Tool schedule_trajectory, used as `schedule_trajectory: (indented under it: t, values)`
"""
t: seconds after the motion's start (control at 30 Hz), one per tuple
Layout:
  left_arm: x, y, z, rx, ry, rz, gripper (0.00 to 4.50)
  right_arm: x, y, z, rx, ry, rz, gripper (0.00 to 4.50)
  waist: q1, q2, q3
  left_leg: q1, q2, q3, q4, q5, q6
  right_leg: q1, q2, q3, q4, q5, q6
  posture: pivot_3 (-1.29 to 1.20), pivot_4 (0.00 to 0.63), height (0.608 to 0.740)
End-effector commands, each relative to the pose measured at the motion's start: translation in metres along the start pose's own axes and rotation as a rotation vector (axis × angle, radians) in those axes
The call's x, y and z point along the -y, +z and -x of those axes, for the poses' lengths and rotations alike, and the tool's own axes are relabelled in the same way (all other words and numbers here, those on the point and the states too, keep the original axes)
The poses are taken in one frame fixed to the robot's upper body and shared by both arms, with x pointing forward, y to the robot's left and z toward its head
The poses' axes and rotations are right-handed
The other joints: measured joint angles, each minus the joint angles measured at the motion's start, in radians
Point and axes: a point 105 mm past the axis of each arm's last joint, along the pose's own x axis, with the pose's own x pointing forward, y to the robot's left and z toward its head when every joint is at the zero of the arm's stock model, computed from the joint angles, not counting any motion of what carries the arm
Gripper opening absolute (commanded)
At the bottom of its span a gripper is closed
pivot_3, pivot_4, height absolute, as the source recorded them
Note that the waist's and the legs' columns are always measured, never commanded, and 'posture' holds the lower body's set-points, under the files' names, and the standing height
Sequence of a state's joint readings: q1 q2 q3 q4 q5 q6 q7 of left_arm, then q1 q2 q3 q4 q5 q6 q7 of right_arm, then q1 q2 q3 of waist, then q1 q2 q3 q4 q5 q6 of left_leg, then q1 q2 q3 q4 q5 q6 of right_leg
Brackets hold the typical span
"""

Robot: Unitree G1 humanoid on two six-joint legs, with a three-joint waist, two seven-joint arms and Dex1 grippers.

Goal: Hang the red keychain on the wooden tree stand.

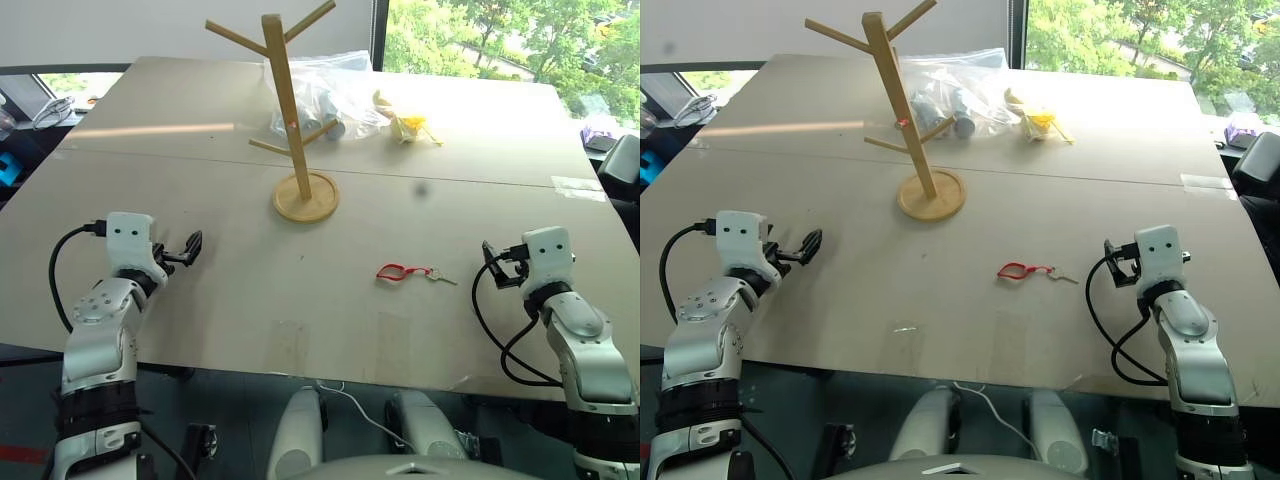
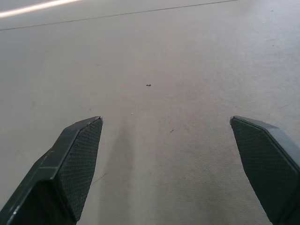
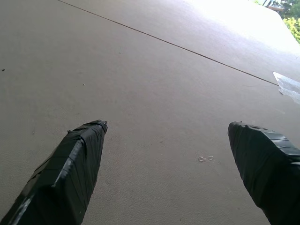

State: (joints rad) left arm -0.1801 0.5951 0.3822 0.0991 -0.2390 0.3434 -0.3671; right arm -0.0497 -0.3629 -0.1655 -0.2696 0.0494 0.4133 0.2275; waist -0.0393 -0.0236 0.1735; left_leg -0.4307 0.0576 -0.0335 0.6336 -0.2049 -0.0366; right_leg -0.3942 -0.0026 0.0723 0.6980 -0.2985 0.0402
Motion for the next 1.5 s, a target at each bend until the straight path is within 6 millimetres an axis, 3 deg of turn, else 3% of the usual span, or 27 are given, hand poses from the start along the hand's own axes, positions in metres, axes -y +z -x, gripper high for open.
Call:
schedule_trajectory:
  t: [0.03, 0.07, 0.13, 0.3, 0.47, 0.57, 0.87, 1.27, 1.43, 1.5]
  values:
    - [0.025, 0.033, 0.007, 0.066, -0.217, -0.045, 4.5, -0.016, 0.037, -0.004, 0.104, 0.268, 0.065, 4.43, 0.0, 0.0, 0.0, 0.0, 0.0, 0.0, 0.0, 0.0, 0.0, 0.0, 0.0, 0.0, 0.0, 0.0, 0.0, 0.0, 0.15, 0.74]
    - [0.052, 0.045, 0.015, 0.065, -0.419, -0.084, 4.5, -0.032, 0.052, -0.002, 0.128, 0.489, 0.117, 4.43, -0.007, 0.0, 0.003, 0.0, 0.0, 0.0, 0.0, 0.0, 0.0, 0.0, 0.0, 0.0, 0.0, 0.0, 0.0, 0.0, 0.15, 0.74]
    - [0.09, 0.055, 0.034, 0.045, -0.702, -0.155, 4.5, -0.047, 0.067, 0.005, 0.13, 0.775, 0.184, 4.43, -0.007, 0.004, 0.009, -0.001, 0.0, 0.002, 0.002, 0.0, 0.0, -0.001, 0.0, 0.002, 0.0, 0.001, 0.002, 0.0, 0.15, 0.74]
    - [0.13, 0.073, 0.061, 0.052, -0.975, -0.228, 4.5, -0.06, 0.075, 0.004, 0.105, 1.031, 0.224, 4.43, -0.003, 0.003, 0.007, 0.013, 0.0, 0.0, -0.002, 0.0, 0.001, 0.014, 0.001, -0.001, -0.004, -0.001, 0.0, 0.0, 0.15, 0.74]
    - [0.154, 0.079, 0.091, 0.03, -1.19, -0.268, 4.5, -0.075, 0.071, 0.009, 0.053, 1.226, 0.267, 4.43, -0.004, 0.003, 0.009, 0.011, 0.0, 0.0, -0.001, 0.0, 0.001, 0.012, 0.0, -0.001, -0.004, -0.001, -0.001, 0.0, 0.15, 0.74]
    - [0.162, 0.08, 0.103, 0.023, -1.275, -0.298, 4.5, -0.084, 0.064, 0.006, 0.019, 1.312, 0.311, 4.43, -0.005, 0.003, 0.009, 0.012, 0.0, 0.0, 0.0, 0.0, 0.001, 0.013, 0.0, 0.0, -0.003, -0.001, -0.001, 0.0, 0.15, 0.74]
    - [0.167, 0.083, 0.107, 0.047, -1.298, -0.333, 4.5, -0.095, 0.044, -0.01, -0.007, 1.372, 0.426, 4.43, -0.003, 0.003, 0.009, 0.012, 0.0, 0.0, 0.0, 0.0, 0.001, 0.013, 0.0, 0.0, -0.003, -0.001, -0.001, 0.0, 0.15, 0.74]
    - [0.169, 0.078, 0.109, 0.046, -1.304, -0.347, 4.5, -0.105, 0.039, -0.021, -0.009, 1.404, 0.447, 4.43, -0.001, 0.004, 0.009, 0.012, 0.0, 0.0, 0.0, 0.0, 0.001, 0.013, 0.0, 0.0, -0.003, -0.001, -0.001, 0.0, 0.15, 0.74]
    - [0.171, 0.079, 0.108, 0.056, -1.305, -0.349, 4.5, -0.098, 0.032, -0.022, -0.04, 1.407, 0.465, 2.15, -0.002, 0.004, 0.009, 0.012, 0.0, 0.0, 0.0, 0.0, 0.001, 0.013, 0.0, -0.001, -0.003, -0.001, -0.001, 0.0, 0.15, 0.74]
    - [0.171, 0.079, 0.108, 0.057, -1.307, -0.349, 4.5, -0.097, 0.031, -0.023, -0.045, 1.407, 0.476, 1.56, -0.002, 0.004, 0.009, 0.012, 0.0, 0.0, 0.0, 0.0, 0.001, 0.013, 0.0, -0.001, -0.003, -0.001, -0.001, 0.0, 0.15, 0.74]
